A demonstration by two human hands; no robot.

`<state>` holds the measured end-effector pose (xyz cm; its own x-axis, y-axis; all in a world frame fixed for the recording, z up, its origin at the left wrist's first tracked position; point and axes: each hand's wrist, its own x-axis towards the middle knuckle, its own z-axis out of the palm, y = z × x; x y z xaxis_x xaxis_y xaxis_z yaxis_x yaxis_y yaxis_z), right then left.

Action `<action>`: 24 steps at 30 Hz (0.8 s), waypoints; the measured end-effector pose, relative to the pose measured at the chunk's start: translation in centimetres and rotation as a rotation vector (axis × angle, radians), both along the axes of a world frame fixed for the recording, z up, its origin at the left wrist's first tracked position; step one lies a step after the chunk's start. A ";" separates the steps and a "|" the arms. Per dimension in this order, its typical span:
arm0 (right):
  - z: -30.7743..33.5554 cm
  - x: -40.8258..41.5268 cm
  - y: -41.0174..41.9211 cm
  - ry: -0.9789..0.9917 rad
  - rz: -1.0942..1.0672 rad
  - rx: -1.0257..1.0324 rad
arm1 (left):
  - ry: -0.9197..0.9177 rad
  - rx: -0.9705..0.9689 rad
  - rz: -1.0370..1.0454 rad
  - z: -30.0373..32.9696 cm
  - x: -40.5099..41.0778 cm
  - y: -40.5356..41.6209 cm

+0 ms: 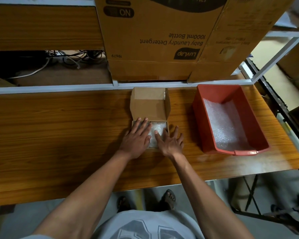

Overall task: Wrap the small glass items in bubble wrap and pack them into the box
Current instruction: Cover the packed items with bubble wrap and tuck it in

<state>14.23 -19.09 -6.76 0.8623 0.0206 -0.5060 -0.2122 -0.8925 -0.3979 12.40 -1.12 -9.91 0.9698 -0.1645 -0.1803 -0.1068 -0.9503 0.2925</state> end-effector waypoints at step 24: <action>-0.3 0.5 -0.2 -0.299 0.166 -0.278 | 0.011 -0.006 0.022 -0.2 0.0 0.0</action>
<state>14.74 -19.32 -7.10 0.9682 0.0692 -0.2404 0.0310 -0.9867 -0.1595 12.38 -1.15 -10.07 0.9710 -0.1444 -0.1905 -0.0826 -0.9505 0.2996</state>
